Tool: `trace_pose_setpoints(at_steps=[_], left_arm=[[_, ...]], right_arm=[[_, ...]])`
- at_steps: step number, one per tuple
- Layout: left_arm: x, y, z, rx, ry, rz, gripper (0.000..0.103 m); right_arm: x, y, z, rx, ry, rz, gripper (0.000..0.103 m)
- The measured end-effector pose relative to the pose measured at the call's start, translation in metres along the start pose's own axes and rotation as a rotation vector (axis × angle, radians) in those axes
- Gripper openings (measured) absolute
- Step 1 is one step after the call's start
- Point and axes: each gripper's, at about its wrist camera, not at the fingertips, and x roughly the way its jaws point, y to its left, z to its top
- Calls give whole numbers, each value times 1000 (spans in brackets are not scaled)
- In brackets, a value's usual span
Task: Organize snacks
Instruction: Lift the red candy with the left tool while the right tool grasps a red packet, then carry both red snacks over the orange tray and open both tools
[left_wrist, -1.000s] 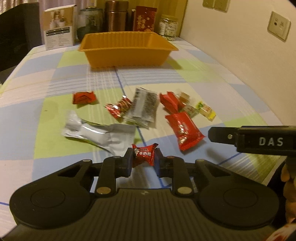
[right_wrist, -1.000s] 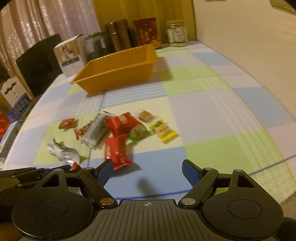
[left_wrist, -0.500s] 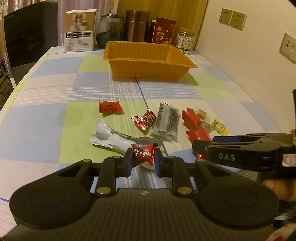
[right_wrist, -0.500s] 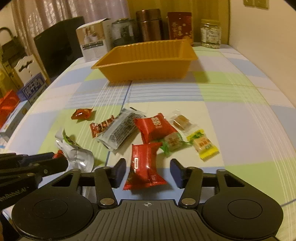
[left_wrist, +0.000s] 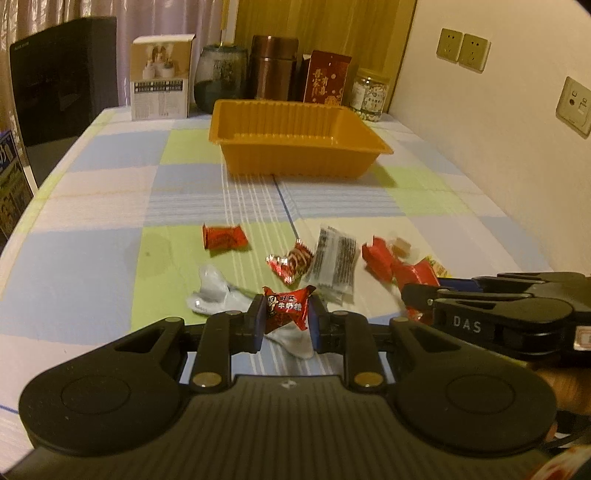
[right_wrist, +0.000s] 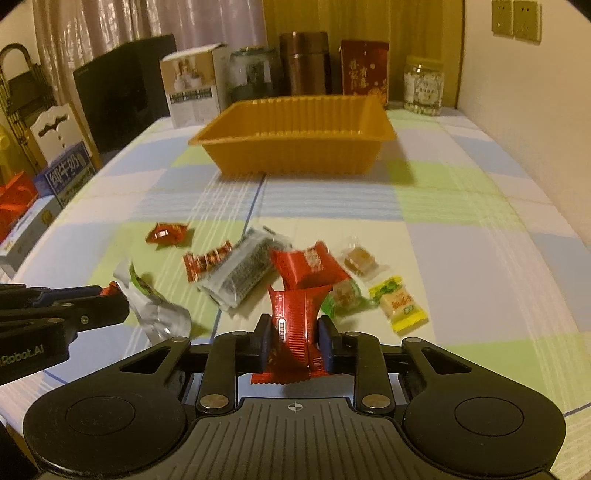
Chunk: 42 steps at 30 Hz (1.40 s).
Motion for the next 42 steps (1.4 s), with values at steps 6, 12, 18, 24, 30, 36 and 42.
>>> trace_pose_setpoints(at_steps=[6, 12, 18, 24, 30, 36, 42], left_arm=[[-5, -5, 21, 34, -37, -1, 21], [2, -2, 49, 45, -72, -9, 21], [21, 6, 86, 34, -119, -23, 21], [51, 17, 121, 28, -157, -23, 21], [85, 28, 147, 9, -174, -22, 21], [117, 44, 168, -19, -176, -13, 21], [141, 57, 181, -43, -174, -11, 21]], right_arm=[[-13, 0, 19, 14, -48, 8, 27], [-14, -3, 47, 32, -99, 11, 27], [-3, -11, 80, 44, -144, -3, 27], [23, -17, 113, 67, -161, -21, 27], [51, -23, 144, 73, -192, -40, 27], [81, -31, 168, 86, -204, -51, 27], [108, -33, 188, 102, -215, -60, 27]])
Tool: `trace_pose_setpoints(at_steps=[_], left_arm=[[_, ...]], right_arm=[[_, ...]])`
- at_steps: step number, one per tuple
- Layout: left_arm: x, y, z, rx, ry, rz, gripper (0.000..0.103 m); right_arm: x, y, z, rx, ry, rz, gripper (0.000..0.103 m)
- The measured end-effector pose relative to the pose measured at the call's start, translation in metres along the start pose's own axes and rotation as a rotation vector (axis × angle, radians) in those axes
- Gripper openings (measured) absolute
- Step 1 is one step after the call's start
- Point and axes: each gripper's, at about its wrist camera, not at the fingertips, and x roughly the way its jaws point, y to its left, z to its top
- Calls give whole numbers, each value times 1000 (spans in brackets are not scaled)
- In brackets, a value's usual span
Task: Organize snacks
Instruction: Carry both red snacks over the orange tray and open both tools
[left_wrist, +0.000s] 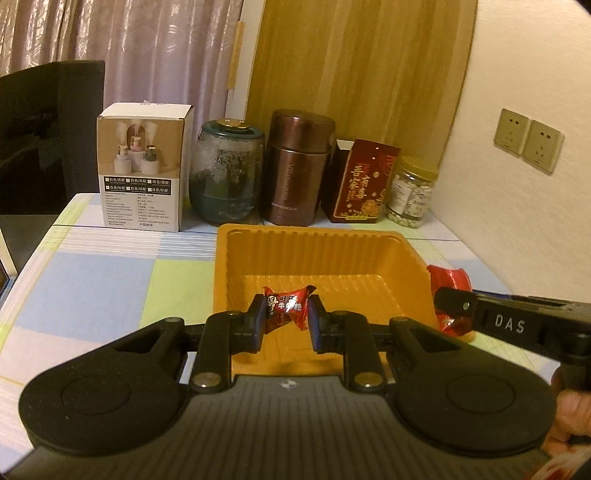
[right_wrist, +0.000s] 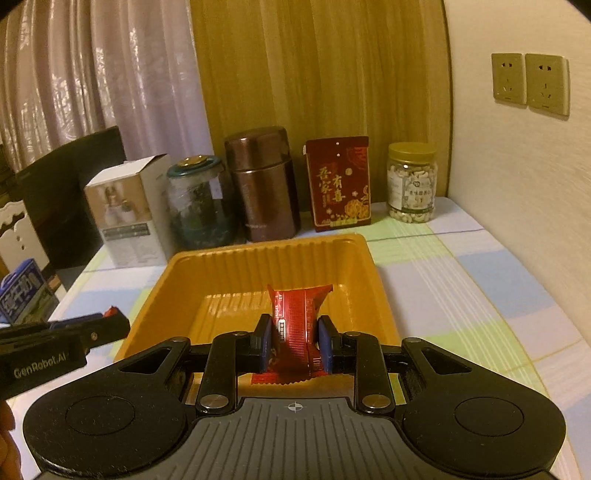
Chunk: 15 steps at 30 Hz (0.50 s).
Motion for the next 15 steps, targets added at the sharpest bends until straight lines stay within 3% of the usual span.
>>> trace_pose_setpoints(at_steps=[10, 13, 15], left_arm=[[32, 5, 3, -15, 15, -14, 22], [37, 6, 2, -26, 12, -21, 38], [35, 6, 3, -19, 5, -8, 38]], right_arm=[[35, -1, 3, 8, 23, -2, 27], [38, -3, 2, 16, 31, -1, 27], [39, -5, 2, 26, 35, 1, 27]])
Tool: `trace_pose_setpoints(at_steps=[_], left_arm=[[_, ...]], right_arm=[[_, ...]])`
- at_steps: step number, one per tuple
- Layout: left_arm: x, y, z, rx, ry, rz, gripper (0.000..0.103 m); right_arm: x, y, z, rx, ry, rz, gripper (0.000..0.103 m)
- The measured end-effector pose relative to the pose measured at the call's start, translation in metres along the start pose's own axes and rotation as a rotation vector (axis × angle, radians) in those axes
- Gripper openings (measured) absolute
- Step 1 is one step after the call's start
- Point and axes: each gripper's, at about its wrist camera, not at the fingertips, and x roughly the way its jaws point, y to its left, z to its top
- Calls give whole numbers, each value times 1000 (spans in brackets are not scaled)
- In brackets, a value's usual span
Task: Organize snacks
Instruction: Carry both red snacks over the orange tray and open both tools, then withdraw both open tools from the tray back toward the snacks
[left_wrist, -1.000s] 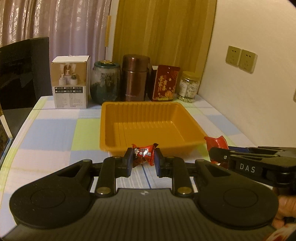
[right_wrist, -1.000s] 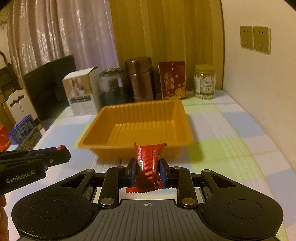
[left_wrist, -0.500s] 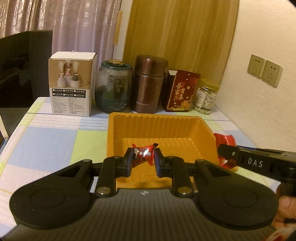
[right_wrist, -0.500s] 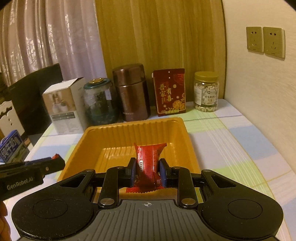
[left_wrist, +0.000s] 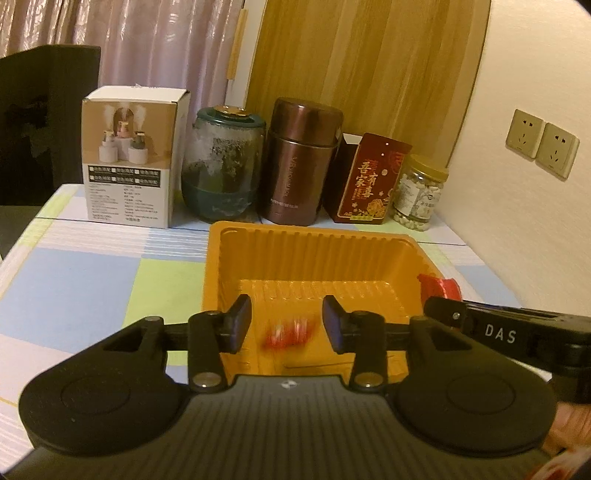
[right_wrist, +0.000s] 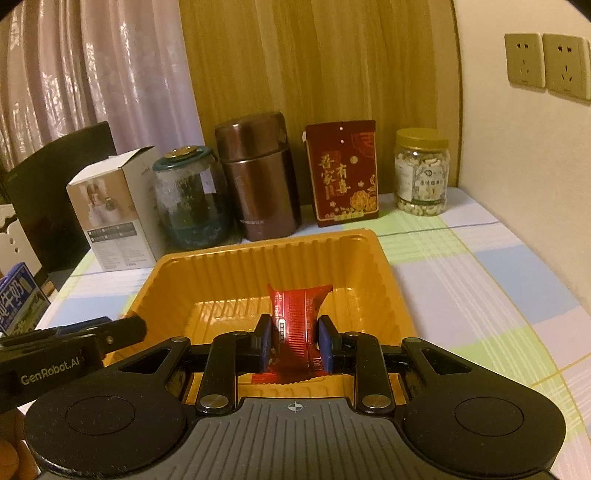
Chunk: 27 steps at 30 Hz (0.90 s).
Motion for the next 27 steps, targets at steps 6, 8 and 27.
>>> trace_pose_setpoints(at_steps=[6, 8, 27], left_arm=[[-8, 6, 5, -13, -17, 44, 38], [-9, 8, 5, -15, -16, 60, 38], [-11, 8, -1, -15, 4, 66, 43]], right_arm=[[-2, -4, 1, 21, -2, 13, 27], [-2, -5, 1, 27, -2, 16, 27], [-14, -19, 4, 114, -94, 60, 58]])
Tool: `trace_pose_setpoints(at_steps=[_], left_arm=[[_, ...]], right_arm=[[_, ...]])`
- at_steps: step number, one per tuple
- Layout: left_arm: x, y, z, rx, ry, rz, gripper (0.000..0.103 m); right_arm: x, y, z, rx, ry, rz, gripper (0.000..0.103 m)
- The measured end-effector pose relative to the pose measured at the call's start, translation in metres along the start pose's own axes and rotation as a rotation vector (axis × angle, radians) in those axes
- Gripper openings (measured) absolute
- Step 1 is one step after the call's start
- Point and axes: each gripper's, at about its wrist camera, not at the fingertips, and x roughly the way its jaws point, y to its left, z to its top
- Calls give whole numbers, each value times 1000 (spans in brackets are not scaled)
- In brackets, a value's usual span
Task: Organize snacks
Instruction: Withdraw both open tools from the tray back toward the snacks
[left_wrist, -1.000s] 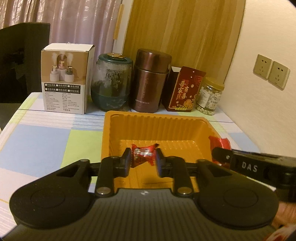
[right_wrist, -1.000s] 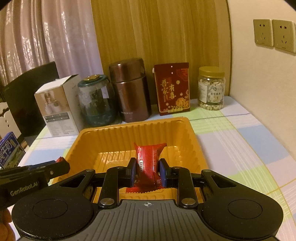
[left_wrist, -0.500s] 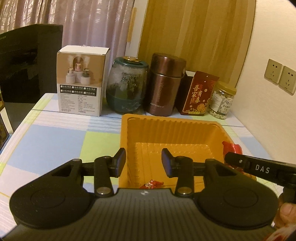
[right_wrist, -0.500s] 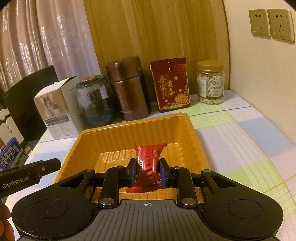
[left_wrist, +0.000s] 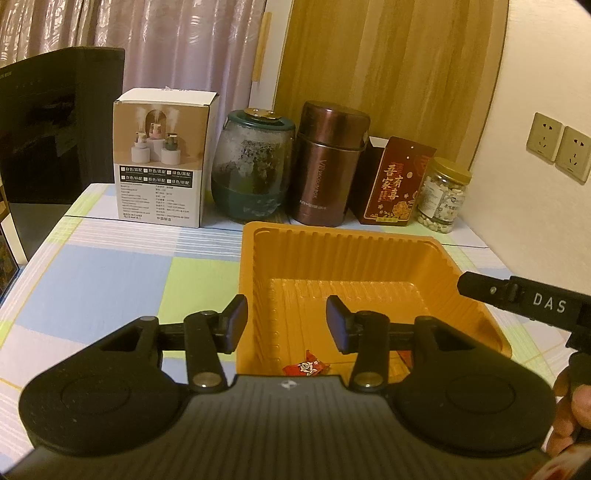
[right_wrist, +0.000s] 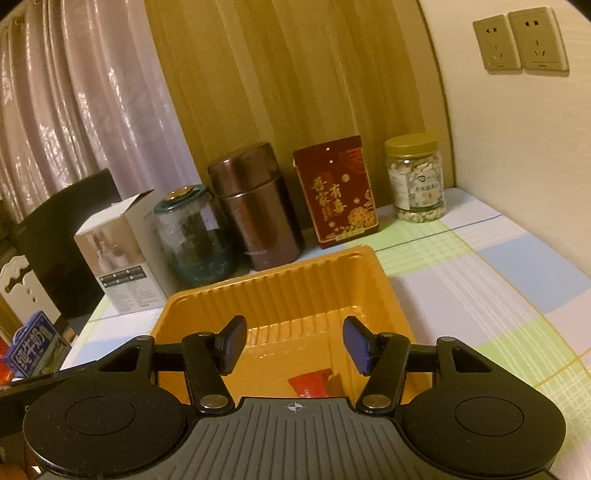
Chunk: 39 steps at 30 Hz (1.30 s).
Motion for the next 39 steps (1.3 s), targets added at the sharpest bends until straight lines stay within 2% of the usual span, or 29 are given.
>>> trace_pose_setpoints(at_steps=[2, 5, 8, 11, 18, 28, 39], left_arm=[[-3, -2, 0, 3, 0, -4, 44], [-11, -5, 1, -3, -10, -13, 52], [-23, -9, 3, -10, -22, -37, 54], [-42, -14, 0, -8, -29, -40, 56], [-98, -19, -17, -21, -31, -31, 61], [-181, -30, -46, -17, -22, -6, 68], [-255, -22, -91, -44, 2, 31, 74]], right_arm=[[-3, -1, 1, -6, -4, -5, 58], [-12, 0, 1, -22, -18, -17, 58], [-23, 1, 3, -28, -34, -26, 58], [-41, 3, 2, -16, -39, -28, 58], [-95, 14, -10, -87, -36, -34, 58], [-181, 12, -46, -60, 23, -60, 62], [-265, 12, -82, -58, 70, -38, 64]])
